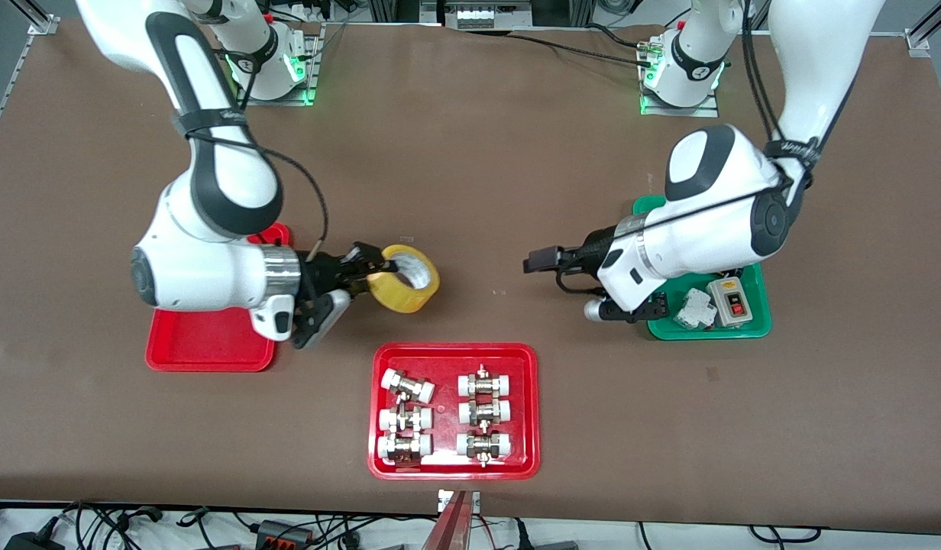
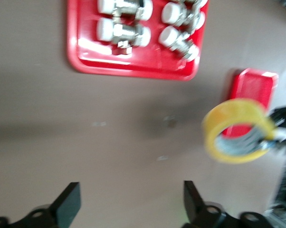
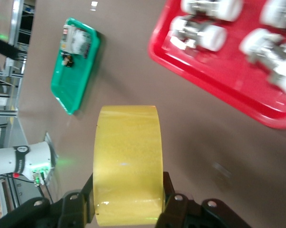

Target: Left arm passes tape to right arm into tray

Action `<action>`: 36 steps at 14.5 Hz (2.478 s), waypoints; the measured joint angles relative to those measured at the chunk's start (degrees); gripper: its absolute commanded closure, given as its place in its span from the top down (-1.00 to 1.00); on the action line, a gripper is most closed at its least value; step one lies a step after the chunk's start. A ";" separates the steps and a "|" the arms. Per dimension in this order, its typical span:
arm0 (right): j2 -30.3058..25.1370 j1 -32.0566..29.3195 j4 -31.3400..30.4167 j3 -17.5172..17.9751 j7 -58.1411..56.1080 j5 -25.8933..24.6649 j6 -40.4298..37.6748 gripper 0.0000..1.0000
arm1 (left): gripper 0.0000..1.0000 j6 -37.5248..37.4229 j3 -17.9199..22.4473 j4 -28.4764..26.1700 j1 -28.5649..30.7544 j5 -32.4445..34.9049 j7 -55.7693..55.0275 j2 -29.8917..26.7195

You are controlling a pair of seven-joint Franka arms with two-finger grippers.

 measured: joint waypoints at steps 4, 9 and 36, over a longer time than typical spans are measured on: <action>0.09 -11.52 -0.85 -0.47 0.02 -1.45 -3.52 -0.37 | 1.00 -16.74 -0.03 2.48 1.40 7.34 1.19 -4.18; 0.89 -25.20 -7.73 -0.64 -0.29 -2.81 -5.15 -0.37 | 1.00 -33.22 0.45 8.07 8.92 12.51 18.96 -5.95; 9.90 -35.05 -10.07 -0.12 -10.11 -6.59 -5.07 1.00 | 1.00 -26.43 22.79 -4.98 -2.69 22.12 17.56 -27.46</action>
